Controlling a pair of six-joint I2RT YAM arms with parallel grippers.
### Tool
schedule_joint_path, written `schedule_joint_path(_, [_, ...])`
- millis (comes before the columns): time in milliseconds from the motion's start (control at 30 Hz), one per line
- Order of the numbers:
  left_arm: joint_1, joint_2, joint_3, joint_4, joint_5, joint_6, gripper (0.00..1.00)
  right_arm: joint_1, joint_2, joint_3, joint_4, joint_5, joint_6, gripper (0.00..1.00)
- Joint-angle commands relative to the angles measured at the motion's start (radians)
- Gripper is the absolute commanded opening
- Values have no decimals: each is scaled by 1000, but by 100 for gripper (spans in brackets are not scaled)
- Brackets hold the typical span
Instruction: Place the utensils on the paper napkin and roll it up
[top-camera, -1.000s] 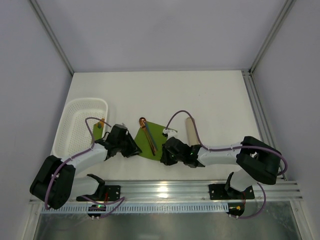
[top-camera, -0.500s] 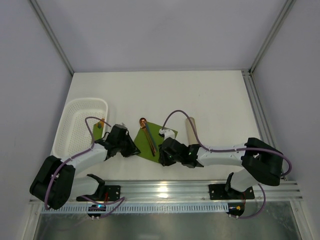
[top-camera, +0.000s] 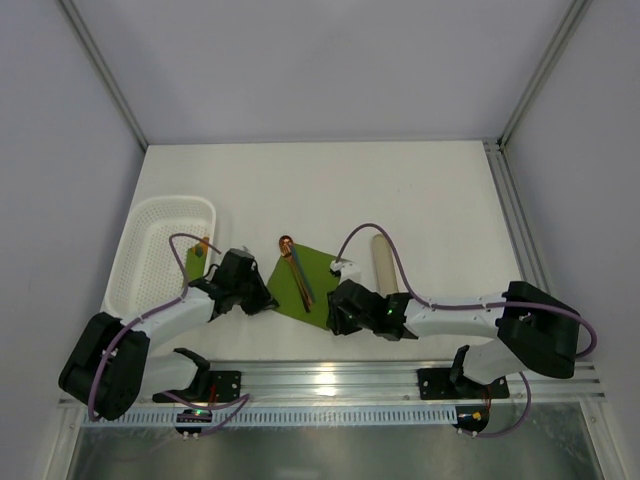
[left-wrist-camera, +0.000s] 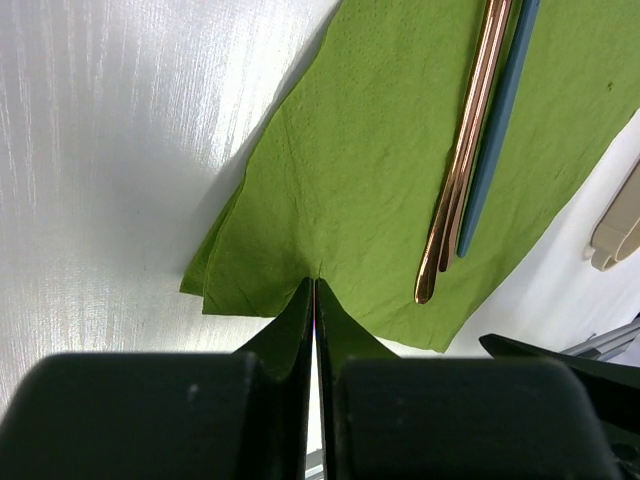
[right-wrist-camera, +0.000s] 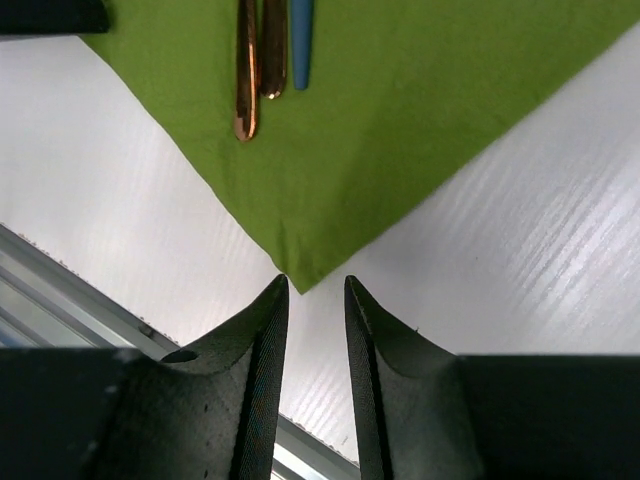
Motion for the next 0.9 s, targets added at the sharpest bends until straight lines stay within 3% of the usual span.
schedule_joint_path(0, [-4, -16, -2, -1, -17, 10, 0, 8, -22, -22, 15, 53, 43, 33])
schedule_joint_path(233, [-4, -12, -12, 7, -11, 10, 0, 14, 34, -11, 47, 21, 43, 32])
schedule_joint_path(500, [-4, -27, -12, 1, -11, 8, 0, 54, 101, 49, -26, 79, 45, 32])
schedule_joint_path(667, [-4, -27, -16, 4, -9, 7, 0, 87, 152, 115, -155, 183, 48, 31])
schedule_joint_path(867, [-4, -27, -18, 8, -8, 5, 0, 132, 201, 179, -245, 251, 53, 23])
